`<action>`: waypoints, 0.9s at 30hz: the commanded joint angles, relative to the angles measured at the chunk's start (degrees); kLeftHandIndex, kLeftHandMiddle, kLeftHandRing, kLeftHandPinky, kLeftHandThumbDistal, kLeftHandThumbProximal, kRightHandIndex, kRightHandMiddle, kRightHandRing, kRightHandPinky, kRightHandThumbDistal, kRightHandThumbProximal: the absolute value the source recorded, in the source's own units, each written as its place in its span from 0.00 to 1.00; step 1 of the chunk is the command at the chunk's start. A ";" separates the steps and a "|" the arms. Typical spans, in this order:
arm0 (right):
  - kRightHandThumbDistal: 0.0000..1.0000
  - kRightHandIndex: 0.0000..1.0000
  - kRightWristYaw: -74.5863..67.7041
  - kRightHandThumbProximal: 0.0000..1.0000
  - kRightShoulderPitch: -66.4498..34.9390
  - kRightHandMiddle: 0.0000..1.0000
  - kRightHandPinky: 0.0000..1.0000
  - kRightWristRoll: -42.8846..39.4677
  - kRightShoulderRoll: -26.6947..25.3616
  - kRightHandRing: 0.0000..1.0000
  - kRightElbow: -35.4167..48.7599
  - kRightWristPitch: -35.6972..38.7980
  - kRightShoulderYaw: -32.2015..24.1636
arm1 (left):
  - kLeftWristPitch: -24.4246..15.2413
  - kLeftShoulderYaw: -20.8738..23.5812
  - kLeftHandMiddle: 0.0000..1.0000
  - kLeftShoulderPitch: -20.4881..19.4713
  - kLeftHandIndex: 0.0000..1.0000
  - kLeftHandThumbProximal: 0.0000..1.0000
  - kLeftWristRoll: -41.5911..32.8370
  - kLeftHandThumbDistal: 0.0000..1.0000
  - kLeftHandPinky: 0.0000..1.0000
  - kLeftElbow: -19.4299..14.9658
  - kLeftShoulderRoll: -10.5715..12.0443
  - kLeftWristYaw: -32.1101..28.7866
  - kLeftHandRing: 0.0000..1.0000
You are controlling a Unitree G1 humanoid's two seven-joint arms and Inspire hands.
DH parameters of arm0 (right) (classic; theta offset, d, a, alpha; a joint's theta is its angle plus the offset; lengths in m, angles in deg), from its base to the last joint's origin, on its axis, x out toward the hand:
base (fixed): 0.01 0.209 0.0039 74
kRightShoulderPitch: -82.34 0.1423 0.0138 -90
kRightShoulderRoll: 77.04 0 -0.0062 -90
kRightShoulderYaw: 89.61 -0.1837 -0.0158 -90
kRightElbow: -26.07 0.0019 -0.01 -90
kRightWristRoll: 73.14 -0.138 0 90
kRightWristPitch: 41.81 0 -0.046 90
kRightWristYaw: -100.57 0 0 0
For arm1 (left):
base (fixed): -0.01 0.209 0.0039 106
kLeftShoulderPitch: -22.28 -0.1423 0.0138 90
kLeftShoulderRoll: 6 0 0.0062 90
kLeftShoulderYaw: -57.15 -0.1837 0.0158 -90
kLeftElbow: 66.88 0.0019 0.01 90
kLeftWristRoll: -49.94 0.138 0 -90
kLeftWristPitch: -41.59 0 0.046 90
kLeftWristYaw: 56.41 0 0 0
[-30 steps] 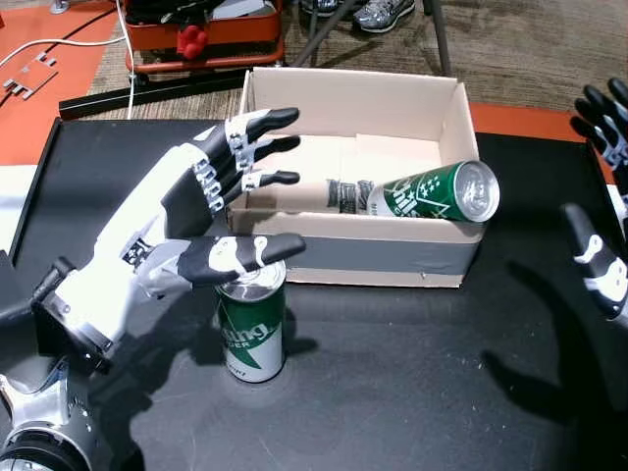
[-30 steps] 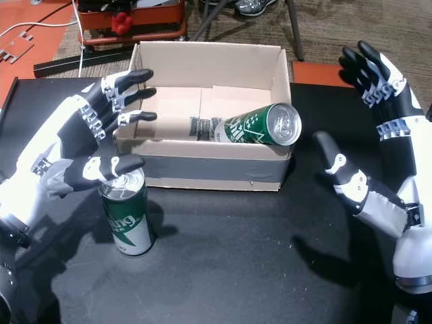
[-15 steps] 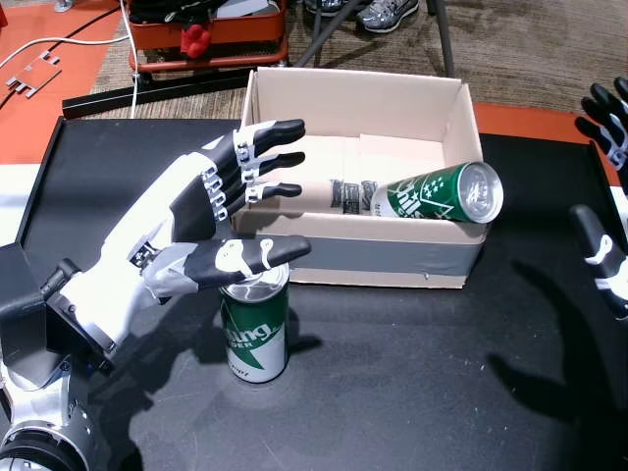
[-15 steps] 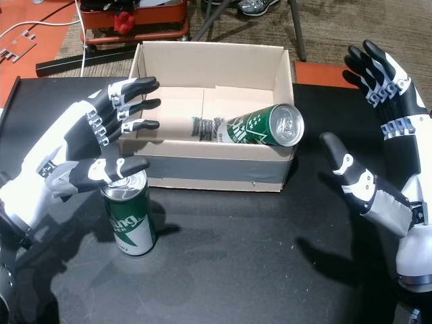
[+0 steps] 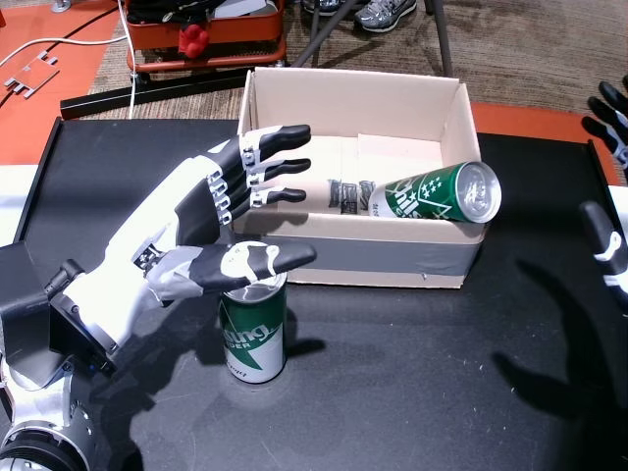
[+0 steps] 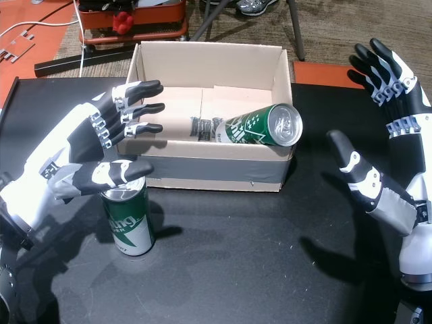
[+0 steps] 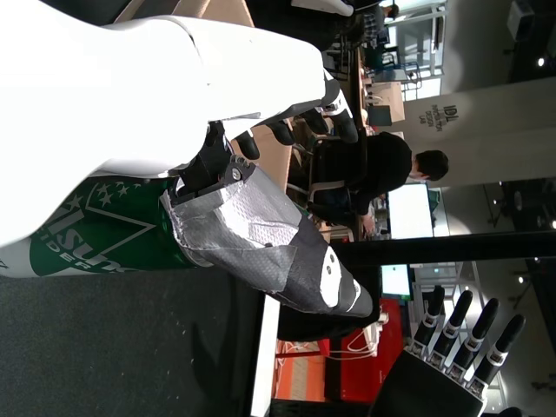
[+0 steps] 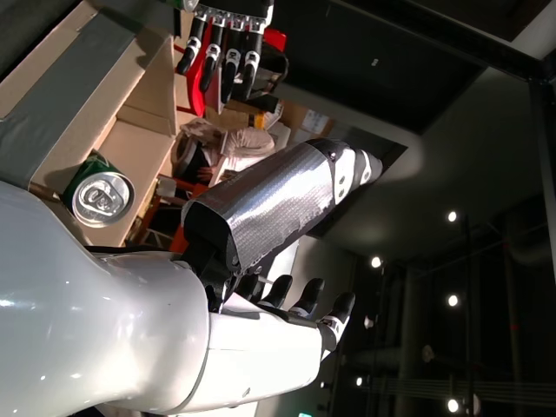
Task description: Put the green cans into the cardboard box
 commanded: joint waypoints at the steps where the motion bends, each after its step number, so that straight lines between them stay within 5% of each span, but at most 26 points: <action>1: 0.86 0.84 -0.07 0.32 -0.79 0.86 0.90 -0.82 0.35 0.88 1.21 -1.00 -0.25 | 0.43 -0.01 0.88 -0.11 0.77 0.28 0.12 1.00 0.87 0.55 0.02 -0.36 0.93; 27: 0.89 0.87 3.08 0.31 -0.85 0.85 0.89 -3.47 -0.01 0.87 3.20 -6.09 -3.54 | 2.50 -3.10 0.86 -3.22 0.76 0.24 2.87 1.00 0.83 0.54 0.13 -0.37 0.91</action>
